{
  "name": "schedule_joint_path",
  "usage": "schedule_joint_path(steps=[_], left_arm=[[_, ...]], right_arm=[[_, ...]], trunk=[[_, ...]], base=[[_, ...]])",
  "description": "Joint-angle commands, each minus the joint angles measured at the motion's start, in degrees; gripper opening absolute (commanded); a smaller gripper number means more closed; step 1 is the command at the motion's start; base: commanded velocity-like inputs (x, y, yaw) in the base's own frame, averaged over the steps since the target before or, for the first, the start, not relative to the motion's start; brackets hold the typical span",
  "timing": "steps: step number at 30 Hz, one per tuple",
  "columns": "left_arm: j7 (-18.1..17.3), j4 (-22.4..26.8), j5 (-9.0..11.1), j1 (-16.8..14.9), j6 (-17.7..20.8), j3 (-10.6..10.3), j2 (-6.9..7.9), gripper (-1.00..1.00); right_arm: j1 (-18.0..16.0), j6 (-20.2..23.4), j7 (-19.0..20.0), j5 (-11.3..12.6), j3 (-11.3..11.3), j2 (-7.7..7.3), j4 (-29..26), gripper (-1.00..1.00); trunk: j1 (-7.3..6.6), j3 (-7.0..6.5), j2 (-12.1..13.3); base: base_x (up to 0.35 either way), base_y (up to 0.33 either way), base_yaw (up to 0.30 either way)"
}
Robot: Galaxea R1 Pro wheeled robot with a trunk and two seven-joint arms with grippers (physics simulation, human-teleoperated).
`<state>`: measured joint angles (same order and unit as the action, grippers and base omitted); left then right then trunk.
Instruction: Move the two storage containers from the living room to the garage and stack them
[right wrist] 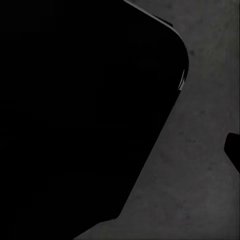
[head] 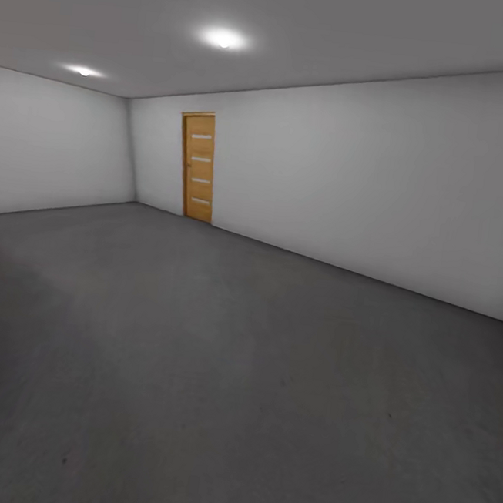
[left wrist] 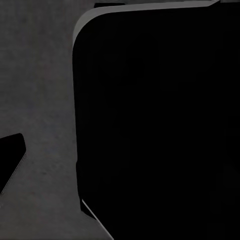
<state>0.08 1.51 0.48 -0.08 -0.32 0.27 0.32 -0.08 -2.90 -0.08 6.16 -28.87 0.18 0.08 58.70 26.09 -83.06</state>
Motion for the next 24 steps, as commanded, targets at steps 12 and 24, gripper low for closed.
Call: schedule_joint_path(steps=[12,24], left_arm=[[0.01,0.02,0.05,-0.01,-0.03,0.04,-0.03,1.0],[0.01,0.05,0.05,-0.01,-0.03,0.01,0.0,1.0]], right_arm=[[-0.01,-1.05,-0.01,0.61,-0.48,0.08,0.01,1.0],[-0.01,-1.06,-0.01,0.61,-0.48,0.06,0.01,1.0]], trunk=[[0.03,0.05,-0.02],[0.03,0.05,-0.02]], base=[[0.318,0.0,0.129],[0.308,0.0,0.261]])
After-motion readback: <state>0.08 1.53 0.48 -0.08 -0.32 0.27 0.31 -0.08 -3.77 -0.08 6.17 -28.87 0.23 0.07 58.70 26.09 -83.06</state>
